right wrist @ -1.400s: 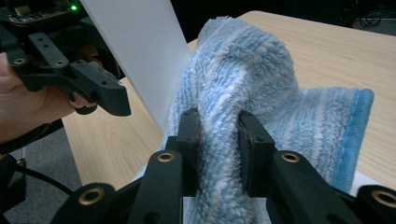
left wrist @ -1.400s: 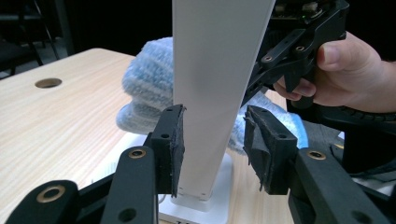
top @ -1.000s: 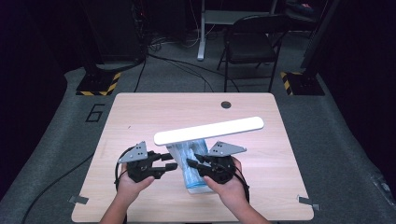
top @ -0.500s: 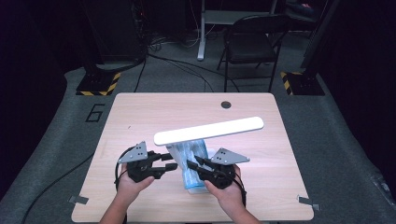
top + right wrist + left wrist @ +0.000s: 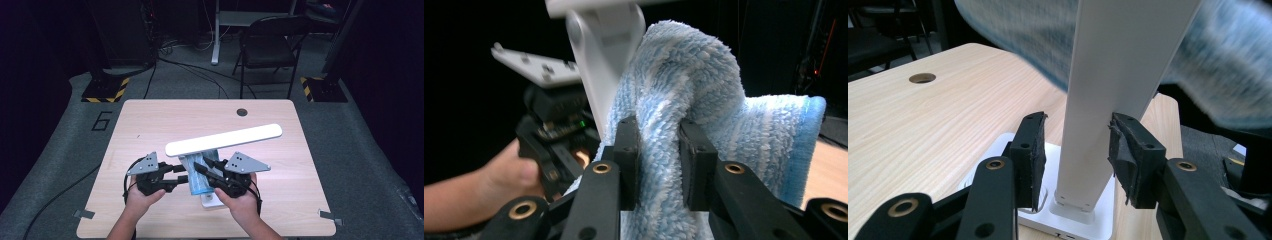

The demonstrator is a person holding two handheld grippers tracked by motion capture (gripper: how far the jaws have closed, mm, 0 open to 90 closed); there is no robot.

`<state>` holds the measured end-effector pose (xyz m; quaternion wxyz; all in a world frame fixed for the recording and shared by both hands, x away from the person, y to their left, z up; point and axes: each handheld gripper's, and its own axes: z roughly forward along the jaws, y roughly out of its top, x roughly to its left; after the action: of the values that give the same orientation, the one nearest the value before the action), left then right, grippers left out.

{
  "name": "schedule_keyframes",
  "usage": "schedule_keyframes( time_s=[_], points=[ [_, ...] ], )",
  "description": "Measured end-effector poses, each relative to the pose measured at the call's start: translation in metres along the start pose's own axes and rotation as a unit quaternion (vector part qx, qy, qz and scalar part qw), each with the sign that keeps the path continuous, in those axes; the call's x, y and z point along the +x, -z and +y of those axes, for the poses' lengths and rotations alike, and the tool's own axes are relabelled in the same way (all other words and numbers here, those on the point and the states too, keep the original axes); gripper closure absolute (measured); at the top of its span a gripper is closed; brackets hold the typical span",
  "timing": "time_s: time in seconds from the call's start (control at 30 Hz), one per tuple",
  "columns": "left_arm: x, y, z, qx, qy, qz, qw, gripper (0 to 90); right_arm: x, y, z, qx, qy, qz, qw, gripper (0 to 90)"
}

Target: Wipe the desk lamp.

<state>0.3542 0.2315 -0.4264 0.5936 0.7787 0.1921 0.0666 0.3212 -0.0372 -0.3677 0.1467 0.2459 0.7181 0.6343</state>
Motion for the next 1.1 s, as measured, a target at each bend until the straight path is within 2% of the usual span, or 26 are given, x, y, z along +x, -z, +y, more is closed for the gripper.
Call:
schedule_keyframes(
  time_s=[0.2, 0.37, 0.47, 0.53, 0.63, 0.73, 0.83, 0.9, 0.97, 1.1],
  points=[
    [0.0, -0.001, 0.001, 0.001, -0.007, -0.001, 1.0, 57.8, 0.006, 0.004, 0.013, -0.015, 0.001, 0.007, 0.9999, 73.0],
    [0.0, 0.001, 0.001, 0.002, -0.001, 0.001, 1.0, 57.9, 0.001, 0.0, 0.007, 0.007, -0.007, 0.012, 0.9999, 73.4],
    [0.001, 0.002, 0.0, -0.003, 0.001, 0.002, 1.0, 57.9, -0.004, -0.004, -0.004, 0.042, -0.014, 0.008, 0.999, 73.4],
    [0.0, 0.001, 0.0, -0.005, 0.005, 0.003, 1.0, 57.9, -0.008, -0.005, -0.015, 0.055, -0.025, 0.003, 0.9982, 73.4],
    [0.0, 0.001, 0.0, -0.002, 0.003, -0.001, 1.0, 58.0, -0.014, -0.004, -0.03, 0.077, -0.026, -0.006, 0.9966, 73.4],
    [0.0, 0.0, 0.0, -0.005, 0.004, 0.001, 1.0, 58.0, -0.02, -0.007, -0.05, 0.102, -0.042, -0.016, 0.9938, 73.5],
    [0.0, 0.0, 0.001, -0.004, 0.005, 0.0, 1.0, 58.0, -0.025, -0.007, -0.062, 0.123, -0.055, -0.021, 0.9907, 73.5],
    [0.0, 0.0, 0.0, -0.005, 0.002, 0.001, 1.0, 58.0, -0.026, -0.007, -0.065, 0.123, -0.057, -0.022, 0.9905, 73.6],
    [0.0, 0.0, 0.0, -0.006, 0.007, -0.004, 0.9999, 58.0, -0.023, -0.006, -0.062, 0.123, -0.046, -0.024, 0.991, 73.7],
    [0.0, 0.0, 0.0, -0.006, 0.005, -0.002, 1.0, 58.0, -0.021, -0.005, -0.051, 0.106, -0.035, -0.017, 0.9936, 73.7]
  ],
)
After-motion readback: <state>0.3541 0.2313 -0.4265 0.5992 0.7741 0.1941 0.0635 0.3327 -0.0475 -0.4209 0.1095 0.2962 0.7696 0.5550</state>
